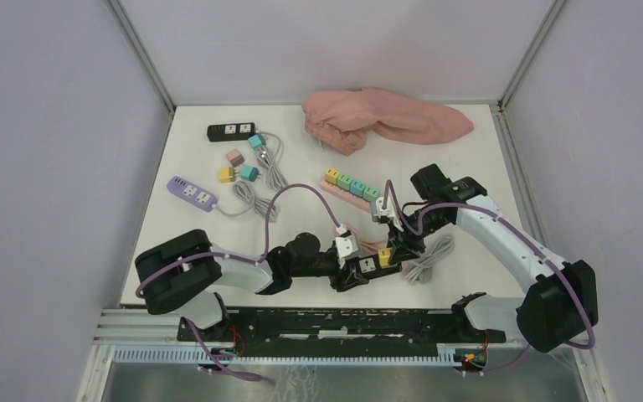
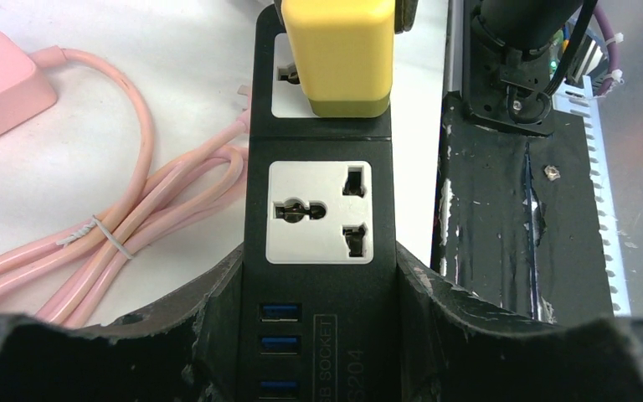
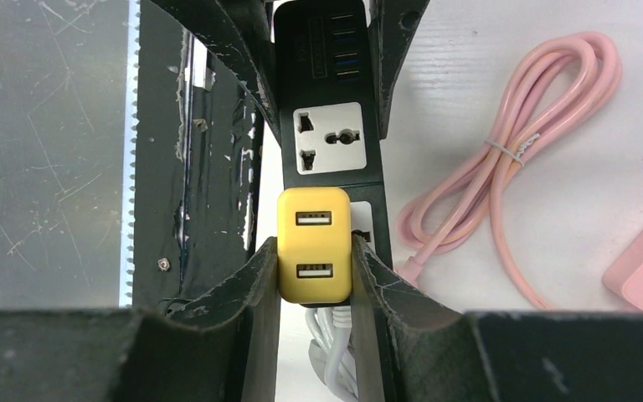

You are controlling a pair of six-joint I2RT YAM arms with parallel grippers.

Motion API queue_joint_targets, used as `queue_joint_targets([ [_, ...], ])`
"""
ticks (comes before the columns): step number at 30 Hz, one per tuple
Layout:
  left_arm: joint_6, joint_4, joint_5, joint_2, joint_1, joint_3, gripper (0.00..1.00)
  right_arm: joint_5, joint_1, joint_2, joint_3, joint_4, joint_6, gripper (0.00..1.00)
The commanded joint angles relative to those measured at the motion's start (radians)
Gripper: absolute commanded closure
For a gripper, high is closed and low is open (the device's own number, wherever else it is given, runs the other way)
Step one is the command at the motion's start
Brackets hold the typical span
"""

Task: Pull the plug off the socket
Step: Remove the plug from the socket.

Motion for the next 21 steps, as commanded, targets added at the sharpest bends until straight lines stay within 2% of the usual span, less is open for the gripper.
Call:
queue_joint_targets([
  [1,0.031,0.029,-0.023,-0.044,0.004,-0.025,0.97,-0.022,-0.028,-0.005,0.035,-0.076,-0.074,0.98],
  [7,0.031,0.031,-0.019,-0.05,0.006,-0.024,0.97,-0.118,-0.028,-0.028,-0.042,-0.116,-0.271,0.97],
  [11,0.023,0.039,-0.002,-0.03,0.005,-0.007,0.97,-0.172,-0.016,-0.033,-0.076,-0.105,-0.318,0.98],
  [21,0.011,0.044,0.021,0.027,0.006,0.027,0.97,-0.109,0.025,-0.007,-0.037,0.063,-0.027,1.0],
])
